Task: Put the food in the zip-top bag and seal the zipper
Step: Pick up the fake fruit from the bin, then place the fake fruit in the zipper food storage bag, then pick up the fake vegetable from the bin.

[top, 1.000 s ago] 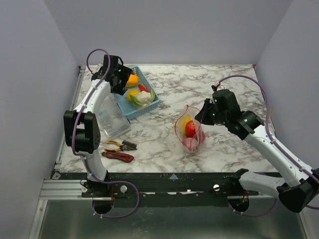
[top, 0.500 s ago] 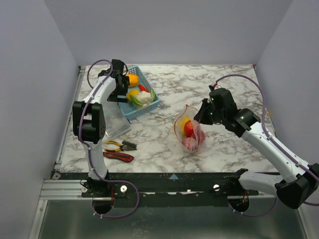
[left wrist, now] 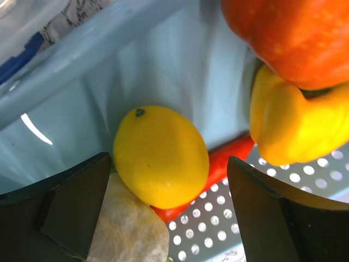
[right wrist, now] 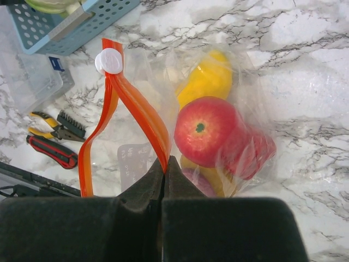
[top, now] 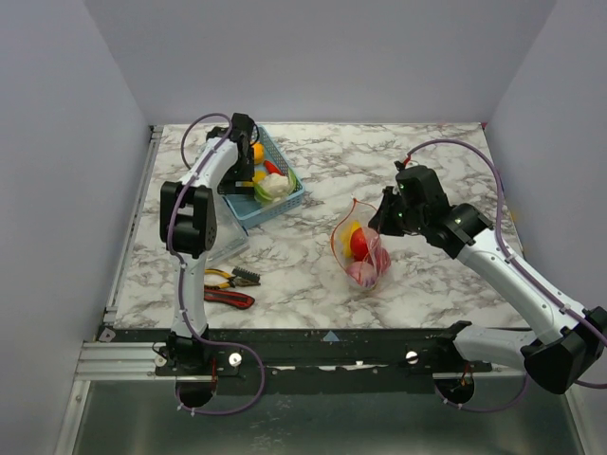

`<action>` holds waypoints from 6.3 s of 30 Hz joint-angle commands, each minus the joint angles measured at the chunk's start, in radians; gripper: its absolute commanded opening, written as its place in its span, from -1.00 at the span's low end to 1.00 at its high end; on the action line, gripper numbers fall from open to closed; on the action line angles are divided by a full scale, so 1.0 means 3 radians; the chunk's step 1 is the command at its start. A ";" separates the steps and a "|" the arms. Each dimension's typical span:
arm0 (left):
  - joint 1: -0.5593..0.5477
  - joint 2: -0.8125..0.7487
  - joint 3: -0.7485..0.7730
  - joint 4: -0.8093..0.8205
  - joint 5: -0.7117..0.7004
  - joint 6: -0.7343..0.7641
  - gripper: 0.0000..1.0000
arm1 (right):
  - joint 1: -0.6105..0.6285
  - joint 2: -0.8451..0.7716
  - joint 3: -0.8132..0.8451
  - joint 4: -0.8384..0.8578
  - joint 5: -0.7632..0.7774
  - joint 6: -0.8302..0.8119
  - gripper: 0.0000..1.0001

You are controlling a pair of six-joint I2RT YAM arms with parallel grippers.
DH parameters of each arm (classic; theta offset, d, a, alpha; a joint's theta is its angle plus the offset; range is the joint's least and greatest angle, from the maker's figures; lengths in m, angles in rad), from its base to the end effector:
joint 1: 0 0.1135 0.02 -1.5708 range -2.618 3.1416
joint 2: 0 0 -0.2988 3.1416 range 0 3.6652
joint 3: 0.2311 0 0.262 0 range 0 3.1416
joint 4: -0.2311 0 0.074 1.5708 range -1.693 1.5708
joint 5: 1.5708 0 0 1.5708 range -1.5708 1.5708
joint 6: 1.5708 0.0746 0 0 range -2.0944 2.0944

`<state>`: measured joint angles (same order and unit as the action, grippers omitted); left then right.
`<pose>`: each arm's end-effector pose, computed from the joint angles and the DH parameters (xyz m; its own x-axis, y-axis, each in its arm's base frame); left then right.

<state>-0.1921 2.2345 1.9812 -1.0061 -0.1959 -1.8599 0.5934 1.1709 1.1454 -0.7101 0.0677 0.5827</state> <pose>0.5045 -0.0833 0.2030 0.1430 -0.9856 -0.0902 -0.9323 -0.1035 -0.3465 0.2268 0.1469 0.3426 -0.7486 0.1573 -0.6441 -0.1250 0.9205 0.3701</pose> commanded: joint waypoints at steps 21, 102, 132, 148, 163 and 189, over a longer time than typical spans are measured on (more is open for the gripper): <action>-0.0040 -0.1137 -0.0781 0.0560 -0.0922 0.0819 -0.71 | -0.0017 -0.0192 -0.0047 -0.0014 0.0056 0.0027 -0.99; -0.2378 -0.3815 -0.3771 0.3746 0.0461 0.4308 0.64 | -0.0018 -0.0606 -0.0324 0.0317 -0.0015 0.0248 -0.99; -0.1053 -0.3773 -0.3879 0.3508 0.1072 0.3943 0.88 | -0.0018 -0.0743 -0.0331 0.0095 0.0649 -0.0100 -0.99; -0.0343 -0.1955 -0.2416 0.2538 0.1310 0.4358 0.77 | -0.0016 -0.0702 -0.0246 0.0019 0.0746 -0.0158 -0.99; 0.0101 -0.1497 -0.2641 0.3261 0.1763 0.3438 0.79 | -0.0014 -0.0683 -0.0194 -0.0046 0.0768 -0.0172 -0.99; -0.0362 -0.1219 -0.1608 0.2471 0.0736 0.2771 0.59 | -0.0015 -0.0607 -0.0189 -0.0001 0.0589 -0.0064 -0.99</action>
<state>-0.2733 1.7809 1.4147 -0.2062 0.1448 -0.7586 0.5934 0.9951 1.0782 -0.7303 0.2657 0.5491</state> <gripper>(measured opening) 0.816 0.005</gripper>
